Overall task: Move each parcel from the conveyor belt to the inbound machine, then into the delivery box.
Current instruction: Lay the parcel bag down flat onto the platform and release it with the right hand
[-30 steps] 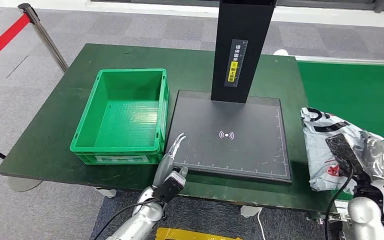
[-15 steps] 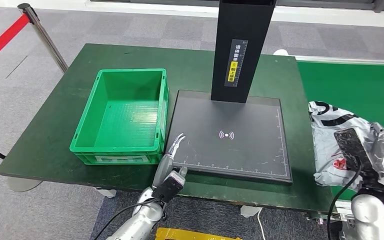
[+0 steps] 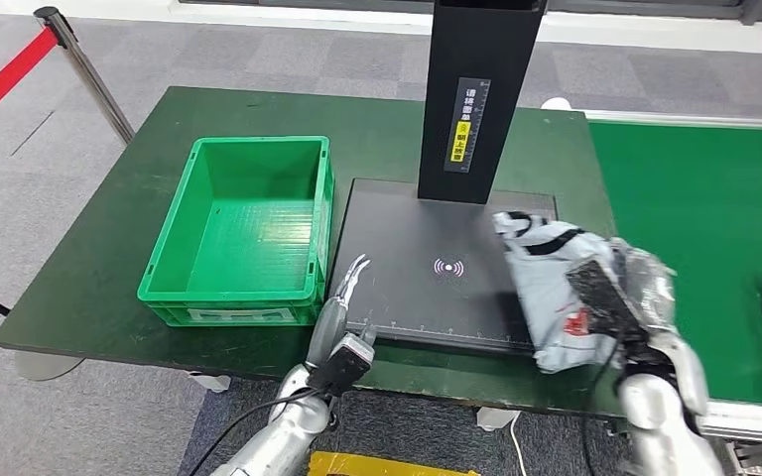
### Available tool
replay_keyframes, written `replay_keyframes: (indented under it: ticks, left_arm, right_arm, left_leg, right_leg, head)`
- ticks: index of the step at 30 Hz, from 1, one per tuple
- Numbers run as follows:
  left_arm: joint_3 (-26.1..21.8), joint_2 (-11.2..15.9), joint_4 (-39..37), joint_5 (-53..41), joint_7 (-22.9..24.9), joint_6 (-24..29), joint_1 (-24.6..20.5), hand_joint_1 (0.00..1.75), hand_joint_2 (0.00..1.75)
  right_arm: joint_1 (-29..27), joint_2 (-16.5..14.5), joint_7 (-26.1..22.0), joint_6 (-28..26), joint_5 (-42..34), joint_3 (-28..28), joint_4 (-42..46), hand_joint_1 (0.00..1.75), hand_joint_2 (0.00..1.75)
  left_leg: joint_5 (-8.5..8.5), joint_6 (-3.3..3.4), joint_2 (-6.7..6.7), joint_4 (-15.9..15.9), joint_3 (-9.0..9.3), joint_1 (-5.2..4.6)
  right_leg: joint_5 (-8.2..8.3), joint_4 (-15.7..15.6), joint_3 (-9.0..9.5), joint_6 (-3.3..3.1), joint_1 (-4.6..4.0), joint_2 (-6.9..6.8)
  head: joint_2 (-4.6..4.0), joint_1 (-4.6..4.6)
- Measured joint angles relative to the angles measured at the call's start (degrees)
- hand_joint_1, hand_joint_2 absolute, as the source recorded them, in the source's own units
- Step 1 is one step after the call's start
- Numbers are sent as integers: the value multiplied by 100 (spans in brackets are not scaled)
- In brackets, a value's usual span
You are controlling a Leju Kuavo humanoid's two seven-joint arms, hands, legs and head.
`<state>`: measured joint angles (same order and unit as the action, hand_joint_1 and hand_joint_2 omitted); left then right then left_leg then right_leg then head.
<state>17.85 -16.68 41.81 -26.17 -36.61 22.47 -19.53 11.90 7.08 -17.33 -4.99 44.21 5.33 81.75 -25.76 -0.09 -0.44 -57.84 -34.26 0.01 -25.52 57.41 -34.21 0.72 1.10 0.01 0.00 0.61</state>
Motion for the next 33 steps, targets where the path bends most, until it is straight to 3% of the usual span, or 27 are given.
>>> replay_keyframes:
  ticks: [9, 24, 33]
  left_arm:
    - [83, 33, 188, 121, 0, 165, -83, 0, 0]
    - [669, 152, 188, 866, 0, 387, -236, 0, 0]
    - [819, 116, 242, 932, 0, 483, -243, 0, 0]
  right_arm:
    - [530, -309, -93, -85, -286, 1256, -693, 175, 175]
    - [1227, -506, -211, 79, -530, 2010, -1445, 175, 175]
    - [1674, -934, -164, 344, -662, 2334, -2132, 175, 175]
  left_leg:
    - [4, 1, -13, 0, -3, -1]
    - [6, -3, -13, -1, -5, 0]
    - [6, -3, -10, -1, -8, 0]
  right_leg:
    - [0, 0, -1, 0, 1, -9]
    - [1, 1, -3, 0, 0, -7]
    - [2, 2, -9, -1, 0, -3]
  head:
    - [0, 0]
    - [0, -1]
    - [0, -2]
